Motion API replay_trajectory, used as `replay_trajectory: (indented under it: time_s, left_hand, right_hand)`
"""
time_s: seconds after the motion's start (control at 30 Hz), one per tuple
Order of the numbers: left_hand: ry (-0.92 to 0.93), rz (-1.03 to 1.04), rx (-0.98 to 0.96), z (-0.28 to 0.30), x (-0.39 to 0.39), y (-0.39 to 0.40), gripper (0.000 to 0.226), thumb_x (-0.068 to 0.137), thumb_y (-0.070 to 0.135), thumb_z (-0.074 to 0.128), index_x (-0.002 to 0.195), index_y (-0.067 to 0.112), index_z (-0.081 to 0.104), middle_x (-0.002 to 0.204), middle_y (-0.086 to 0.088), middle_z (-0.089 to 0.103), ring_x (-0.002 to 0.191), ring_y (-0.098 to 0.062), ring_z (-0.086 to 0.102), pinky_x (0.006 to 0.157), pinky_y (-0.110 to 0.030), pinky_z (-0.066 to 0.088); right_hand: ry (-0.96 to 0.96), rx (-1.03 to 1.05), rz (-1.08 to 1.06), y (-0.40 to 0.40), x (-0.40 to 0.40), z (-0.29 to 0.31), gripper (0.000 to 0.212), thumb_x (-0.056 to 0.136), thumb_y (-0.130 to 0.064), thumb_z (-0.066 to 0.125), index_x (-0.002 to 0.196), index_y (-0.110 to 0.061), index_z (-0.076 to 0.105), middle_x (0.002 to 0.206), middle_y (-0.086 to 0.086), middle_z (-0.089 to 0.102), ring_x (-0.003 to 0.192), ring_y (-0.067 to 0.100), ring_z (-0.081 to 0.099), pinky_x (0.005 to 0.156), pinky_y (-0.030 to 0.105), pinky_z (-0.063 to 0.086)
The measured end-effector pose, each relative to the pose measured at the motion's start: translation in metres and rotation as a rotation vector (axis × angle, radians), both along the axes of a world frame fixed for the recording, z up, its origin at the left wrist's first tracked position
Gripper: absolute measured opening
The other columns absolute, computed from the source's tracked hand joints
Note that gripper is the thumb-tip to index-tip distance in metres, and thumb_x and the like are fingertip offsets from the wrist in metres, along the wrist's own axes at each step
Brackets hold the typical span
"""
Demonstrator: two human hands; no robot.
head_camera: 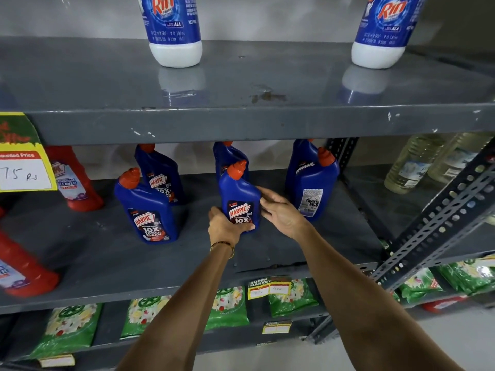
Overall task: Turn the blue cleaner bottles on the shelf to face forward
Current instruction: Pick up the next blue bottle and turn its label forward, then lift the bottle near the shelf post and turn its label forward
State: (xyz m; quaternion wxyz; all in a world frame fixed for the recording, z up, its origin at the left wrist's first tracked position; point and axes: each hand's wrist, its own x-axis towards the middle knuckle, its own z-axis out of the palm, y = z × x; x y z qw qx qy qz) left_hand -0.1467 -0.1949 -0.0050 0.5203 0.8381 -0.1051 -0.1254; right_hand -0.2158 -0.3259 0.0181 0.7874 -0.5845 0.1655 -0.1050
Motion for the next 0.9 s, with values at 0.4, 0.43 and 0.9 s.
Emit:
replay_trajectory:
  time_s: [0.4, 0.43, 0.9]
  left_hand:
    - [0.033, -0.02, 0.03, -0.006, -0.019, 0.02, 0.056, 0.061, 0.025, 0.082, 0.103, 0.004, 0.052, 0.109, -0.016, 0.064, 0.099, -0.032, 0.06, 0.082, -0.04, 0.051]
    - [0.046, -0.014, 0.031, -0.007, -0.021, 0.023, 0.055, 0.062, 0.025, 0.082, 0.104, 0.004, 0.053, 0.108, -0.015, 0.065, 0.099, -0.031, 0.061, 0.082, -0.039, 0.05]
    - [0.085, -0.21, -0.06, 0.007, -0.075, -0.041, 0.046, 0.07, 0.019, 0.077, 0.109, 0.001, 0.062, 0.111, -0.019, 0.068, 0.104, -0.028, 0.063, 0.092, -0.034, 0.048]
  right_hand:
    - [0.159, -0.109, -0.212, 0.011, -0.03, 0.002, 0.038, 0.093, -0.014, 0.05, 0.131, -0.011, 0.048, 0.142, 0.006, 0.045, 0.132, 0.017, 0.039, 0.112, 0.036, 0.031]
    - [0.162, -0.126, -0.235, 0.011, -0.035, 0.002, 0.038, 0.092, -0.015, 0.051, 0.13, -0.012, 0.049, 0.142, 0.006, 0.045, 0.132, 0.017, 0.04, 0.112, 0.036, 0.032]
    - [0.344, -0.165, -0.694, -0.051, -0.105, -0.008, 0.041, 0.085, -0.017, 0.062, 0.124, -0.007, 0.054, 0.129, 0.012, 0.057, 0.114, 0.022, 0.054, 0.093, 0.03, 0.041]
